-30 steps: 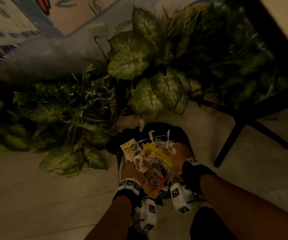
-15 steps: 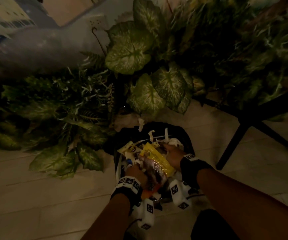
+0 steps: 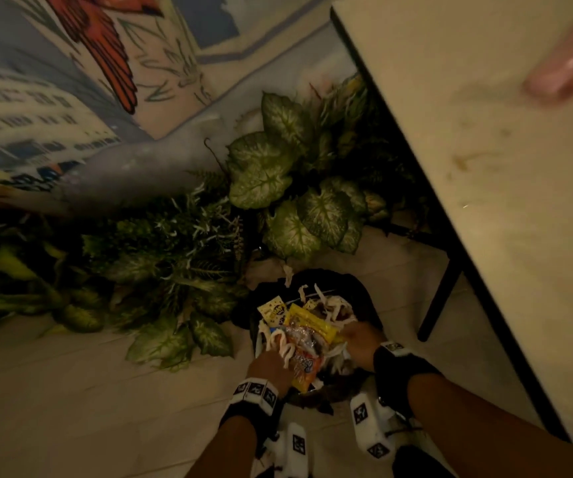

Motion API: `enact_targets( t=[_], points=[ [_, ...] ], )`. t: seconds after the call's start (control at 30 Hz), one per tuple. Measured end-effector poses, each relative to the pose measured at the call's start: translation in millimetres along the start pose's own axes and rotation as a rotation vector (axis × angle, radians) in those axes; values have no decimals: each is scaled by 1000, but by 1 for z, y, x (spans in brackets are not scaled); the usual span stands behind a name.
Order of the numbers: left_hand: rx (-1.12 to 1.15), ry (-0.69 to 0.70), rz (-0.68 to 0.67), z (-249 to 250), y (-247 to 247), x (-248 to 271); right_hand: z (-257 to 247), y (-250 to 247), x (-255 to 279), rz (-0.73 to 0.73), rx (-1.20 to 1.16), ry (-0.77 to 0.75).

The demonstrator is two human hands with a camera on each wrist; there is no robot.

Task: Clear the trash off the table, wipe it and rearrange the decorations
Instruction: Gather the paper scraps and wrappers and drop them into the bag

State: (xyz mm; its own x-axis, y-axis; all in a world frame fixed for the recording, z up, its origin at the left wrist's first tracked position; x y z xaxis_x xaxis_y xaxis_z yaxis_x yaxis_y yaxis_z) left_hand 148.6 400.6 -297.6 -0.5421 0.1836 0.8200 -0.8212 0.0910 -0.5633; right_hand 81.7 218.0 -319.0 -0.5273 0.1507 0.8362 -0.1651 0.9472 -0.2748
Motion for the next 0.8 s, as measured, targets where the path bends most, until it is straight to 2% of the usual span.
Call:
enact_targets(
  t=[0.17, 0.3, 0.4, 0.63, 0.8],
  points=[
    [207, -14, 77, 26, -34, 66, -39, -32, 109, 26, -96, -149],
    [344, 51, 185, 61, -61, 113, -62, -76, 186, -16, -100, -333],
    [374, 129, 290, 88, -85, 151, -62, -115, 228, 10, -119, -410],
    [239, 392, 373, 145, -114, 214, 6, -206, 308, 236, -299, -408],
    [195, 492, 356, 181, -115, 238, 79, -263, 352, 466, -385, -327]
  ],
)
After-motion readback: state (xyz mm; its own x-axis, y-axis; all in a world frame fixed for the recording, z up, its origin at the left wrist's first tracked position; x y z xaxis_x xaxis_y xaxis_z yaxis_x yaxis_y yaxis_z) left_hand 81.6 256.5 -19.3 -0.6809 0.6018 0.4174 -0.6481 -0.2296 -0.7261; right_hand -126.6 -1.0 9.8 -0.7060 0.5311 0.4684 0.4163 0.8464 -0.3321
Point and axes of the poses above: each hand's wrist, its own x-axis away from the middle knuckle, its own y-axis out of the palm, z = x × y, the point moved 2 cm from there along -x, towards the middle knuckle, and after that the axes turned 7 degrees about -x, right-handed, at the moved point
